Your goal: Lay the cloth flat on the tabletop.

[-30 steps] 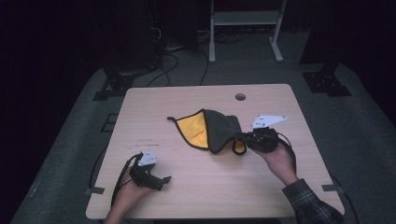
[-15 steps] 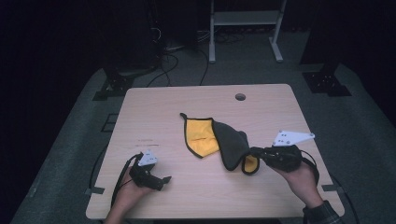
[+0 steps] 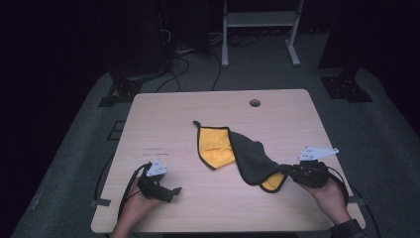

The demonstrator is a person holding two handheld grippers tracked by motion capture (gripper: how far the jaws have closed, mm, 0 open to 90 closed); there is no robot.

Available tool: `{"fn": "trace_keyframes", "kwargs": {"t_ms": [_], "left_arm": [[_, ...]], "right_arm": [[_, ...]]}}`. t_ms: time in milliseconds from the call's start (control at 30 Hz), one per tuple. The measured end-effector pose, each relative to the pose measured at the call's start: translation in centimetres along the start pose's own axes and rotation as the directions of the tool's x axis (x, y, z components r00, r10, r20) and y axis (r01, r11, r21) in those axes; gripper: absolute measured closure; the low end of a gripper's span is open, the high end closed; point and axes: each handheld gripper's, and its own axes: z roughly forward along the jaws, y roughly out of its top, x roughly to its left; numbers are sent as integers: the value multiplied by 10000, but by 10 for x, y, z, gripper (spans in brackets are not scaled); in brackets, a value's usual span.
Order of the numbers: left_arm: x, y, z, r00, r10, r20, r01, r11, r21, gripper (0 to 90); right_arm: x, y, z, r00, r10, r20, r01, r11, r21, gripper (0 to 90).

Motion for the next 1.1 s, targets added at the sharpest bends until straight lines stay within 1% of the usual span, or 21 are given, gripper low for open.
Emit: {"fn": "trace_keyframes", "kwargs": {"t_ms": [67, 100, 133, 167, 233, 267, 300, 333, 367, 400, 433, 500, 567, 633, 700, 767, 800, 867, 900, 1067, 1100], "left_arm": [[0, 0, 0, 10000, -2, 1, 2, 10000, 0, 0], [0, 0, 0, 10000, -3, 0, 3, 10000, -2, 0], [0, 0, 0, 10000, -7, -1, 7, 10000, -2, 0], [0, 0, 0, 10000, -36, 6, 36, 10000, -1, 0], [0, 0, 0, 10000, -24, 7, 24, 10000, 9, 0], [0, 0, 0, 10000, -27, 8, 27, 10000, 9, 0], [0, 0, 0, 10000, -27, 8, 27, 10000, 9, 0], [0, 0, 0, 10000, -17, 6, 17, 10000, 10, 0], [0, 0, 0, 10000, -25, 7, 25, 10000, 9, 0], [0, 0, 0, 10000, -2, -1, 2, 10000, -1, 0], [0, 0, 0, 10000, -7, 0, 7, 10000, -2, 0], [0, 0, 0, 10000, -6, 3, 6, 10000, -1, 0], [0, 0, 0, 10000, -5, 3, 5, 10000, -1, 0], [0, 0, 0, 10000, -3, 3, 3, 10000, 2, 0], [0, 0, 0, 10000, 1, 4, -1, 10000, 9, 0], [0, 0, 0, 10000, 10, 3, -10, 10000, 12, 0], [0, 0, 0, 10000, 30, 4, -30, 10000, 31, 0], [0, 0, 0, 10000, 33, 4, -33, 10000, 34, 0], [0, 0, 0, 10000, 33, 3, -33, 10000, 34, 0], [0, 0, 0, 10000, 30, 4, -30, 10000, 35, 0], [0, 0, 0, 10000, 26, 5, -26, 10000, 33, 0]], "right_arm": [[-4, -2, 2, 9996, -13, 287, 13, 10000, -8, 726], [-4, -1, 0, 9986, -128, 510, 131, 9999, -49, 686], [-3, 1, -2, 9973, -190, 702, 204, 9996, -189, 674], [-2, 3, -5, 9975, -252, 665, 278, 9989, -387, 666], [5, 8, -10, 9974, -401, 600, 444, 9964, -719, 659], [9, 10, -9, 9980, -511, 368, 537, 9957, -755, 659], [9, 10, -9, 9980, -511, 368, 537, 9957, -755, 659], [20, 12, 0, 9972, -741, -128, 732, 9952, -643, 658], [20, 12, 0, 9972, -741, -128, 732, 9952, -643, 658], [28, 13, 12, 9939, -1026, -402, 1012, 9942, -365, 649], [32, 14, 18, 9910, -1206, -580, 1195, 9926, -218, 648], [38, 16, 31, 9868, -1408, -802, 1414, 9900, 16, 649], [42, 19, 43, 9835, -1477, -1047, 1507, 9884, 208, 650], [46, 20, 54, 9796, -1615, -1193, 1679, 9847, 455, 651], [48, 20, 63, 9763, -1653, -1395, 1757, 9822, 659, 652], [51, 19, 70, 9745, -1706, -1459, 1842, 9792, 848, 649], [52, 18, 73, 9718, -1806, -1513, 1959, 9763, 924, 643], [54, 17, 79, 9706, -1921, -1448, 2092, 9713, 1135, 641], [54, 17, 82, 9699, -1919, -1499, 2105, 9702, 1200, 641], [55, 16, 94, 9688, -1987, -1482, 2211, 9630, 1542, 646], [55, 16, 96, 9686, -2006, -1467, 2224, 9631, 1514, 660]]}}
